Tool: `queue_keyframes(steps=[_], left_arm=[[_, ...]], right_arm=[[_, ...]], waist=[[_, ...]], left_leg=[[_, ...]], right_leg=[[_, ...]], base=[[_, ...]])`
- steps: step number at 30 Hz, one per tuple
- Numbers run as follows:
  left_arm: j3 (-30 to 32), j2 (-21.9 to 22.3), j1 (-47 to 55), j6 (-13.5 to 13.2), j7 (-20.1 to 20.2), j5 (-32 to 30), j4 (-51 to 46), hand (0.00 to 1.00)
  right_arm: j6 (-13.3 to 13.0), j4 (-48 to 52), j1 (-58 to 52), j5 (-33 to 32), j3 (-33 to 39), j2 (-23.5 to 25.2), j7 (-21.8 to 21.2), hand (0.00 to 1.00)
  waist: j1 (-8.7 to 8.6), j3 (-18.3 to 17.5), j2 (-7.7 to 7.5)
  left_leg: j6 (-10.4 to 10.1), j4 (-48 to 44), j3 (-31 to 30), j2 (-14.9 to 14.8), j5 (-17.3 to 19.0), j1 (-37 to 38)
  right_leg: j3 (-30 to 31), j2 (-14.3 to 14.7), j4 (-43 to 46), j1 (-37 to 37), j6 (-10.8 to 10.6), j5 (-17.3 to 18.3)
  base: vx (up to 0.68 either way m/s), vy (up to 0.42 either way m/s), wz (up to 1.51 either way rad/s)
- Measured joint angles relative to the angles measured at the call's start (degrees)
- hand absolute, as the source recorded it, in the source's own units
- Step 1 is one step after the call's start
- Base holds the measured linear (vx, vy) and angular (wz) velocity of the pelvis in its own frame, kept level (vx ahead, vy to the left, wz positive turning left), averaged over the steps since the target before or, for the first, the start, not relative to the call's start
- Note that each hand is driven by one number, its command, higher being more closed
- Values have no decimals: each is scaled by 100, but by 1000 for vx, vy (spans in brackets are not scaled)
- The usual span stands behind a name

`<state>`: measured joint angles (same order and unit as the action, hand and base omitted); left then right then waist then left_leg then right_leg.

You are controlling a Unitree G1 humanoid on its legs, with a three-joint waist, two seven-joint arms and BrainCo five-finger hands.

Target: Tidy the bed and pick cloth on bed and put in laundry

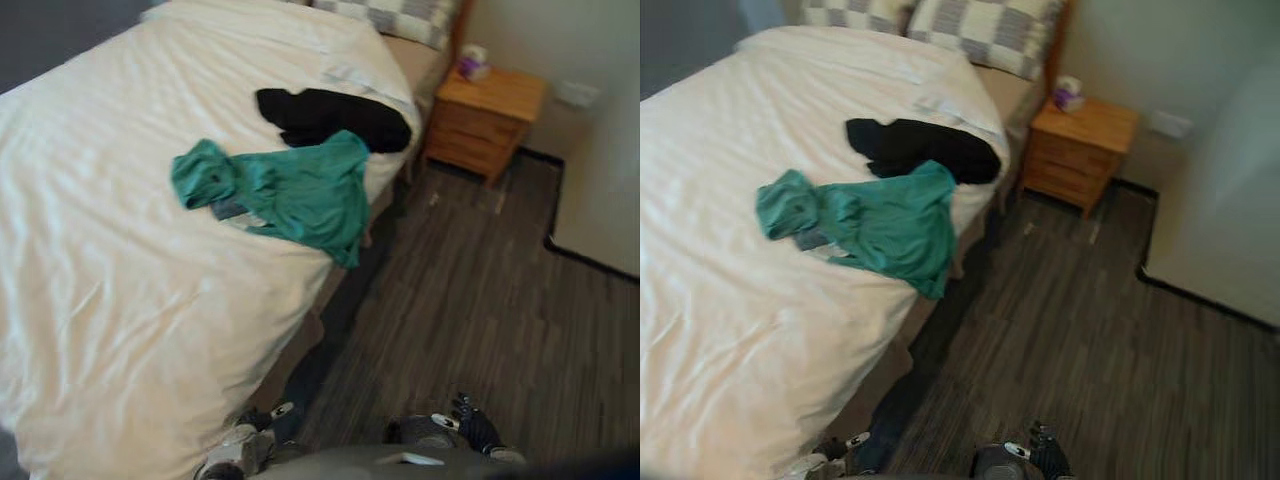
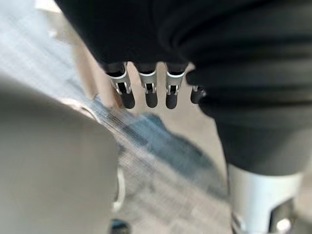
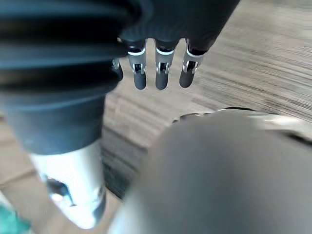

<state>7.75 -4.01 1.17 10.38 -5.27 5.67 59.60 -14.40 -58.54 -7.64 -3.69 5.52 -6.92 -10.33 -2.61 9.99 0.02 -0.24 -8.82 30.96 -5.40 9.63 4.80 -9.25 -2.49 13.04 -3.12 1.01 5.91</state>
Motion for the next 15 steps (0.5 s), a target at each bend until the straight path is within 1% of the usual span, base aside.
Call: queue_keyframes(steps=[1, 2, 3, 4, 5, 6, 7, 8, 9, 10, 11, 12, 13, 15], left_arm=[[-7, -2, 1, -8, 1, -1, -1, 0], [-64, -7, -8, -46, 6, 0, -6, 0], [-115, -73, -15, -94, 21, 5, -10, 0], [-118, -83, -16, -102, 21, 7, -10, 0], [-212, -92, -20, -155, -1, 216, -11, 0], [-244, -95, -19, -190, -6, 258, -8, 0], [-307, -85, -8, -236, -1, 308, -5, 0], [-308, -83, -2, -274, 11, 395, -2, 0], [-305, -79, -1, -291, 16, 429, 1, 0], [-294, -43, 5, -346, 33, 451, 13, 0], [-241, 4, 15, -377, 39, 458, 20, 0], [-136, 64, 26, -400, 41, 482, 21, 0], [149, 136, 104, -463, 83, 499, 15, 0], [350, 147, 137, -504, 163, 506, 10, 0]], right_arm=[[28, 0, -9, 6, -22, -3, -15, 0], [49, 26, -11, 9, -59, -3, -62, 0], [69, 78, -8, 0, -68, 28, -78, 0], [76, 85, -9, 1, -68, 32, -79, 0], [165, 167, -58, -3, -44, 44, -98, 0], [174, 204, -88, -3, -33, 44, -100, 0], [202, 268, -157, -20, 16, 37, -124, 0], [241, 264, -168, -27, 98, 16, -148, 0], [258, 260, -171, -55, 112, -2, -164, 0], [277, 254, -172, -62, 156, -39, -183, 0], [283, 242, -176, -63, 216, -44, -187, 0], [307, 220, -189, -64, 288, -65, -189, 0], [375, 115, -167, -66, 380, -111, -200, 0], [419, 113, -177, -92, 441, -92, -201, 0]], waist=[[29, -16, -30], [45, -5, -70], [52, -1, -87], [55, 2, -92], [43, 15, -93], [33, 24, -77], [38, 31, -27], [37, 41, 14], [40, 46, 21], [52, 106, 119], [46, 154, 185], [46, 190, 217], [131, 149, 321], [186, 151, 315]], left_leg=[[-22, -56, 155, -92, 24, 17], [-27, -110, 290, -183, 25, -49], [-30, -140, 381, -276, 25, -128], [-31, -144, 395, -285, 25, -136], [-78, -177, 496, -365, 30, -176], [-103, -186, 523, -382, 38, -173], [-195, -207, 632, -437, 68, -167], [-240, -250, 685, -483, 83, -155], [-260, -256, 737, -501, 96, -125], [-342, -297, 790, -542, 140, -38], [-435, -406, 733, -570, 194, -6], [-459, -497, 540, -547, 221, -16], [-272, -580, 57, -478, 147, 36], [-258, -767, -377, -473, 133, 37]], right_leg=[[32, 58, -233, 49, -11, -5], [2, 114, -567, 179, 43, 56], [-101, 153, -839, 215, 44, -123], [-105, 158, -875, 223, 49, -156], [-100, 237, -1185, 314, 44, -375], [-102, 257, -1293, 363, 43, -444], [-98, 294, -1474, 423, 37, -543], [-88, 331, -1631, 486, 50, -620], [-65, 346, -1693, 517, 41, -666], [26, 395, -1782, 579, 37, -688], [145, 431, -1812, 589, 35, -690], [311, 488, -1802, 590, 35, -691], [575, 589, -1787, 579, 36, -690], [726, 610, -1692, 547, 52, -679]], base=[[-208, -48, -76], [-202, -50, -57], [-121, -39, -43], [-185, -58, -34], [-142, -58, -22], [-187, -80, -31], [-96, -54, -29], [-86, -46, -34], [-56, -44, -38], [-60, -41, -37], [-59, -38, -47], [-23, -46, -84], [23, -47, -102], [40, -63, -84]])
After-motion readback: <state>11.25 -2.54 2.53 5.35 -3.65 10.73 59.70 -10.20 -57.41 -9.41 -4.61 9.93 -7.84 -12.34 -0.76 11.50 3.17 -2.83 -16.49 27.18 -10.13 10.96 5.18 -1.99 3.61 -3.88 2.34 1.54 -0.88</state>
